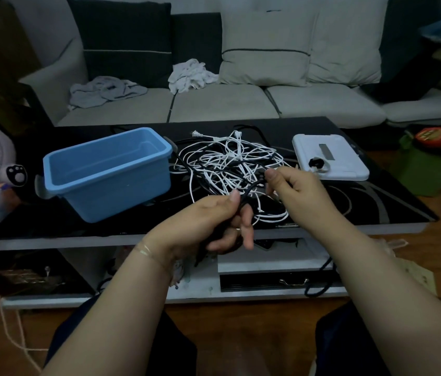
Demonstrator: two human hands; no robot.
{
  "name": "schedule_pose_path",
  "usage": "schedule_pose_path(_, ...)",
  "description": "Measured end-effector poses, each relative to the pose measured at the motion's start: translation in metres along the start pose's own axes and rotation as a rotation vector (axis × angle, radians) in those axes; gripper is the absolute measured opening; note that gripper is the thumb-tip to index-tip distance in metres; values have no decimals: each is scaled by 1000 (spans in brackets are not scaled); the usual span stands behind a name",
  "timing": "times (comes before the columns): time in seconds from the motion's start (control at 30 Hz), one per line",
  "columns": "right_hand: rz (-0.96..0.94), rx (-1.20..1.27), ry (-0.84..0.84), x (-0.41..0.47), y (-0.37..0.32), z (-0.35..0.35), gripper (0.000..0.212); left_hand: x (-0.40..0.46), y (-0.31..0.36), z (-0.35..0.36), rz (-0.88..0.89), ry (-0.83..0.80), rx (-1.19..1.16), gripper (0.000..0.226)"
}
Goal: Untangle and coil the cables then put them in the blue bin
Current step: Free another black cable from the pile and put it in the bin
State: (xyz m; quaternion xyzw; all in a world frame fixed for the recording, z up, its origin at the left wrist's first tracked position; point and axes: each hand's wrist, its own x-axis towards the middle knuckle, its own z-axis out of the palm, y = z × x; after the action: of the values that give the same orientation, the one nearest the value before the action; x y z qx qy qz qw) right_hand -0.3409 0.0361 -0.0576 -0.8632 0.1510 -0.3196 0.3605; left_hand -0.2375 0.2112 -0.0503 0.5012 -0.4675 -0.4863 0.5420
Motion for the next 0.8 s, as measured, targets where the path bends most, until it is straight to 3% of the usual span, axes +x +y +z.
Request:
schedule_pose_path(0.1, 62, 196, -35, -7, -5, 21, 39, 3, -3, 2, 56, 44, -241, 44)
schedule_pose_path(0.2, 107, 360, -49, -15, -12, 47, 19, 4, -1, 0, 113, 139, -340, 46)
schedule_pose_path(0.33, 178, 393, -130, -21, -21, 64, 25, 3, 5, -7, 180, 246, -432, 50)
schedule_pose_path(0.47, 113, 264, -340, -29, -27, 70, 12, 1, 9, -13, 231, 431, -436, 48)
schedule_pose_path(0.57, 20, -33, -403, -33, -28, 68, 11, 0, 11, -13, 269, 568, -376, 43)
schedule_pose_path(0.63, 27, -54, -424, -34, -29, 63, 9, 1, 11, -13, 283, 643, -367, 38)
schedule_pose_path(0.67, 49, -31, -457, -33, -28, 60, 11, 1, 11, -12, 292, 667, -378, 37)
schedule_pose_path(0.8, 56, -133, -684, -33, -25, 52, 52, 6, 7, -14, 363, 745, -375, 33)
